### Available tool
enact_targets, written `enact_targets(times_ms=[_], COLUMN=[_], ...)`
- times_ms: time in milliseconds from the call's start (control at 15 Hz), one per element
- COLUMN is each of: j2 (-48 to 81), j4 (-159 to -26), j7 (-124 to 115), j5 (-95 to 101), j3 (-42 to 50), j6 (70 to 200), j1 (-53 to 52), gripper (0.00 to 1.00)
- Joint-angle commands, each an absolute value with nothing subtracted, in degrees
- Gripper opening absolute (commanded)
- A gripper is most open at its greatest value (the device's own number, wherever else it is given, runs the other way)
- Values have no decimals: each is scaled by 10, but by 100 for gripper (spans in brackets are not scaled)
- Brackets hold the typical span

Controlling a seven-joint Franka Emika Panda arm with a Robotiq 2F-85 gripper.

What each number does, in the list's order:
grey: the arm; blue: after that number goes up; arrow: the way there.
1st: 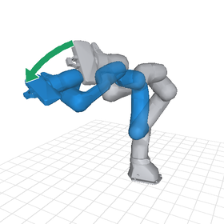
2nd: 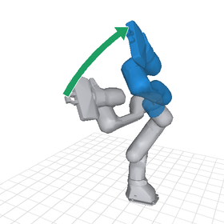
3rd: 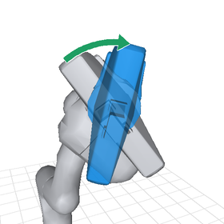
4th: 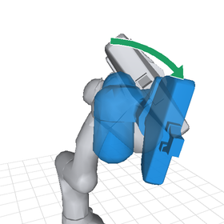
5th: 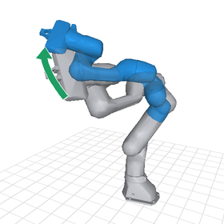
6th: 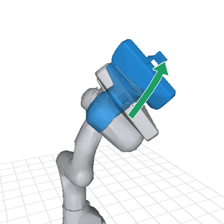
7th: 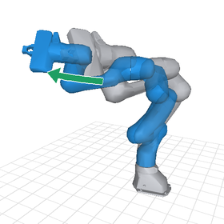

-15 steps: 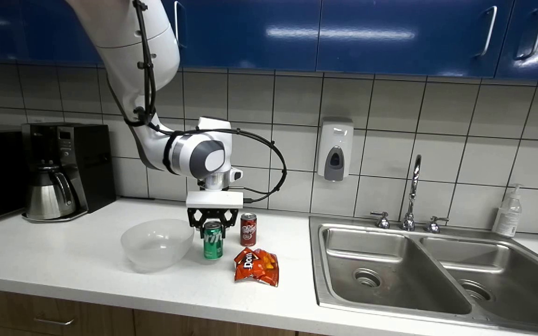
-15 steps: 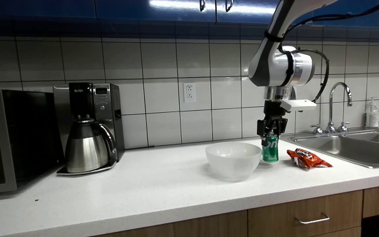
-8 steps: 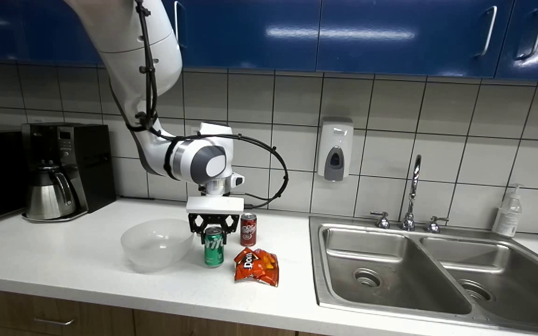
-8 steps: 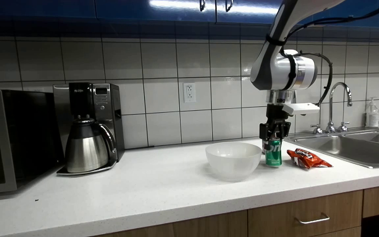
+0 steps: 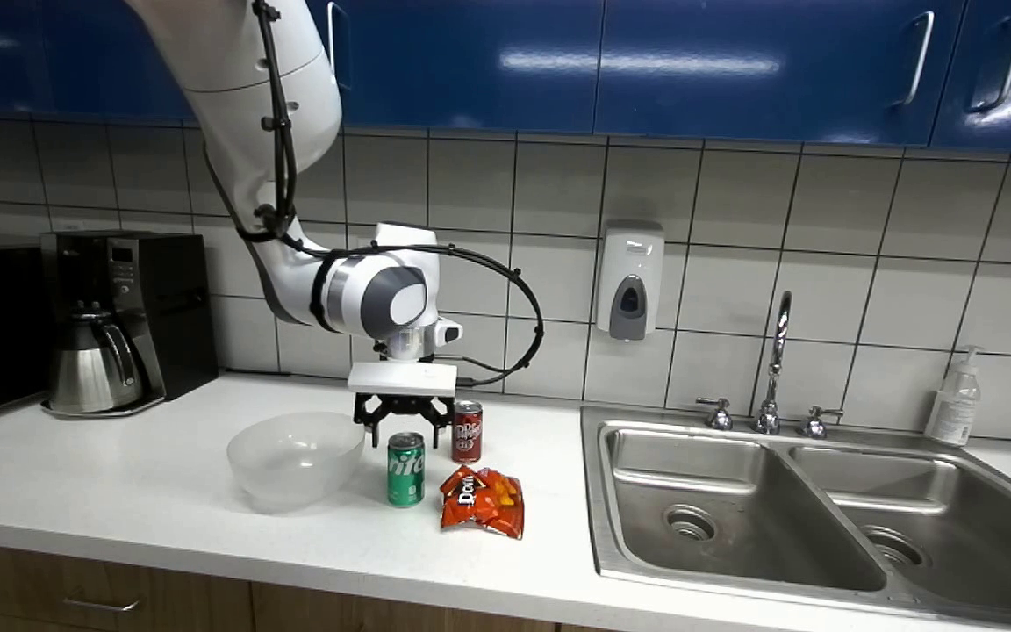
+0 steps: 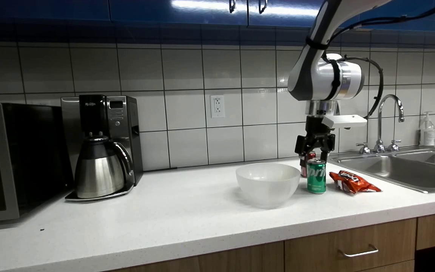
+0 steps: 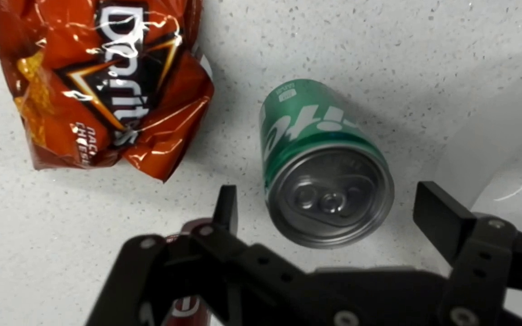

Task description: Remove the green can from the bowl.

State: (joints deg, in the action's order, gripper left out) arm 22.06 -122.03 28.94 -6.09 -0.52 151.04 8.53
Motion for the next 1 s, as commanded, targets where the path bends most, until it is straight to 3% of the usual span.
enact_targets(times_ms=[0,467,933], j2=[185,113,69], j4=[-1214,-1215,-1244], j7=[250,239,204], j5=[-35,-22,3], j3=[-4,1,21], j6=[1465,1385,1397], j1=[82,73,70], gripper=[100,100,100])
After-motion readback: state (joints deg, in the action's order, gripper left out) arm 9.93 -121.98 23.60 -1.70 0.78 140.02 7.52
